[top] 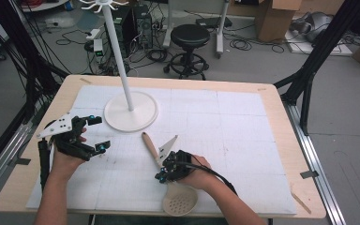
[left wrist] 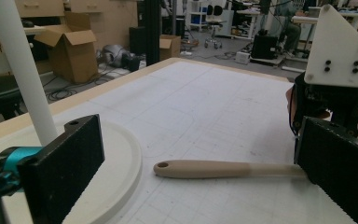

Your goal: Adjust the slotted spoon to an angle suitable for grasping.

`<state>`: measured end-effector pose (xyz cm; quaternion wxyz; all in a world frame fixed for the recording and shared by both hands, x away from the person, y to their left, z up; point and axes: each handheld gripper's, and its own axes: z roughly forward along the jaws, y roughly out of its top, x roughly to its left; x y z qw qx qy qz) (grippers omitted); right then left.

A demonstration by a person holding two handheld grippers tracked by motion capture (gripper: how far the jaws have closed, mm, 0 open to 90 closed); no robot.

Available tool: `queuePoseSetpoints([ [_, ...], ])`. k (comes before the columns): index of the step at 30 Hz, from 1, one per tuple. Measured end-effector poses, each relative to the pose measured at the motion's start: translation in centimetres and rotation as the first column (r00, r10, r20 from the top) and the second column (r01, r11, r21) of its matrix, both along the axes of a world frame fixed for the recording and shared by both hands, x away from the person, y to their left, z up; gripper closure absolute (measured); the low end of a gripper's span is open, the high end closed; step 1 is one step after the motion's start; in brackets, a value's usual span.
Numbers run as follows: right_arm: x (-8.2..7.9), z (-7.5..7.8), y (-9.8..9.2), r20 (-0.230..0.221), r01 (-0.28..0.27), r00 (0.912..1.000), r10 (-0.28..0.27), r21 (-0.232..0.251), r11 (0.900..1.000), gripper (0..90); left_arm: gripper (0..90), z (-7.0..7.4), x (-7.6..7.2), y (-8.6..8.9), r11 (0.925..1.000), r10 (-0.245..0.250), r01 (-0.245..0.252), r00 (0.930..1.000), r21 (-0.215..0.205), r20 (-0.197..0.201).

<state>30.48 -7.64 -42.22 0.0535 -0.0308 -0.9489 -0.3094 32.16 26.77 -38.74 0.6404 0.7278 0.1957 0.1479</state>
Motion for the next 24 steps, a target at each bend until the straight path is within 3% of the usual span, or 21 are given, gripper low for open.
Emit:
queuePoseSetpoints([
  [1,-0.1,-0.2,0.0,0.002,0.000,1.0000,0.000,-0.025,1.000,90.0,1.7,0.0,0.0,0.0,1.0000,0.001,-0.001,1.0000,-0.005,-0.001],
  [6,0.2,-0.1,-0.4,-0.009,0.004,0.9999,-0.004,-0.013,1.000,90.0,1.7,0.1,-0.1,0.1,0.9999,0.001,-0.001,1.0000,-0.011,0.002],
  [10,0.5,0.0,-0.9,-0.017,0.015,0.9997,-0.016,-0.032,0.999,90.0,1.7,0.1,-0.1,0.1,1.0000,0.001,-0.001,1.0000,-0.008,0.003],
  [18,1.6,0.6,-3.1,-0.006,0.072,0.9973,-0.073,-0.032,0.997,90.0,1.7,0.0,0.0,0.1,1.0000,0.002,-0.002,1.0000,-0.008,0.001],
  [24,1.7,0.6,-3.6,-0.019,0.090,0.9957,-0.090,-0.031,0.995,90.0,1.7,0.0,0.0,0.0,1.0000,0.002,-0.002,1.0000,-0.001,0.000],
])
